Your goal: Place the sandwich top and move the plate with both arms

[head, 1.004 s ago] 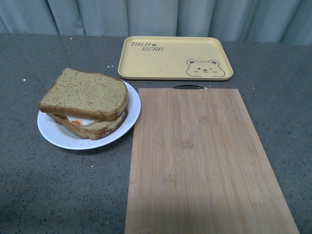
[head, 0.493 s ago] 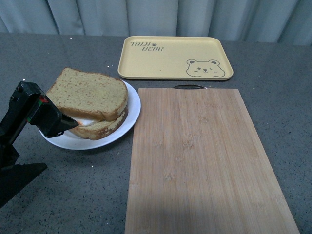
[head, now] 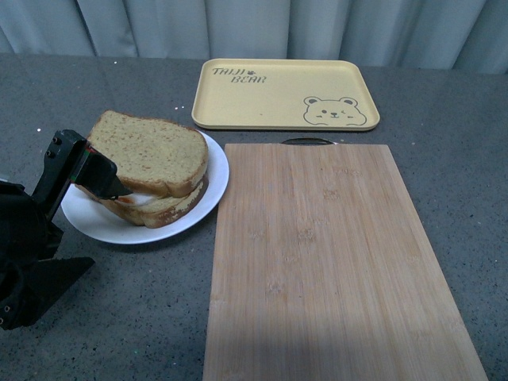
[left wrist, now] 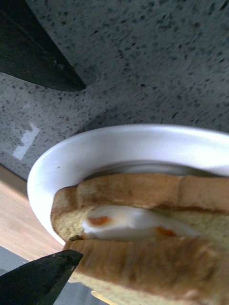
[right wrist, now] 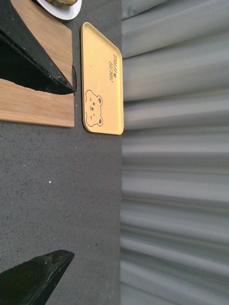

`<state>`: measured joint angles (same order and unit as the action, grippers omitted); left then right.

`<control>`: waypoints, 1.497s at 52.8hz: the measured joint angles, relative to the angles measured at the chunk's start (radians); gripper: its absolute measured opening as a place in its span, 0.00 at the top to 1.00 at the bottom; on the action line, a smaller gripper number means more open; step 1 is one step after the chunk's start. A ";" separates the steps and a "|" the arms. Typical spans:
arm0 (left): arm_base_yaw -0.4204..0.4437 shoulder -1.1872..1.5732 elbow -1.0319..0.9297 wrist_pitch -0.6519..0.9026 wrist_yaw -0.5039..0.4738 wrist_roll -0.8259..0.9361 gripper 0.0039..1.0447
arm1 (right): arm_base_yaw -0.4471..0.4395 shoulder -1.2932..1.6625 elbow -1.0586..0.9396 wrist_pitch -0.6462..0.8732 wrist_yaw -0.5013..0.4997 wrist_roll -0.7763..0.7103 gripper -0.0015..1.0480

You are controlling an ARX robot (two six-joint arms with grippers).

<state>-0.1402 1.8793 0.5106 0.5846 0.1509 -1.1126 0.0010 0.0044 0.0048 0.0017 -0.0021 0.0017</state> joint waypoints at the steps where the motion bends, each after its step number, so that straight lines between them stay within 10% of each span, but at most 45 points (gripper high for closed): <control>1: 0.002 0.004 0.002 0.000 -0.001 -0.001 0.06 | 0.000 0.000 0.000 0.000 0.000 0.000 0.09; 12: 0.032 0.050 0.031 0.015 0.001 -0.016 0.06 | 0.000 0.000 0.000 0.000 0.000 0.000 0.09; 41: 0.073 0.131 0.079 0.051 0.025 -0.062 0.95 | 0.000 0.000 0.000 0.000 0.000 0.000 0.09; 79: 0.030 0.129 0.014 0.483 0.090 -0.252 0.97 | 0.000 0.000 0.000 0.000 0.000 0.000 0.09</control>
<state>-0.1101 2.0087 0.5243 1.0672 0.2413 -1.3643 0.0010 0.0044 0.0048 0.0013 -0.0021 0.0017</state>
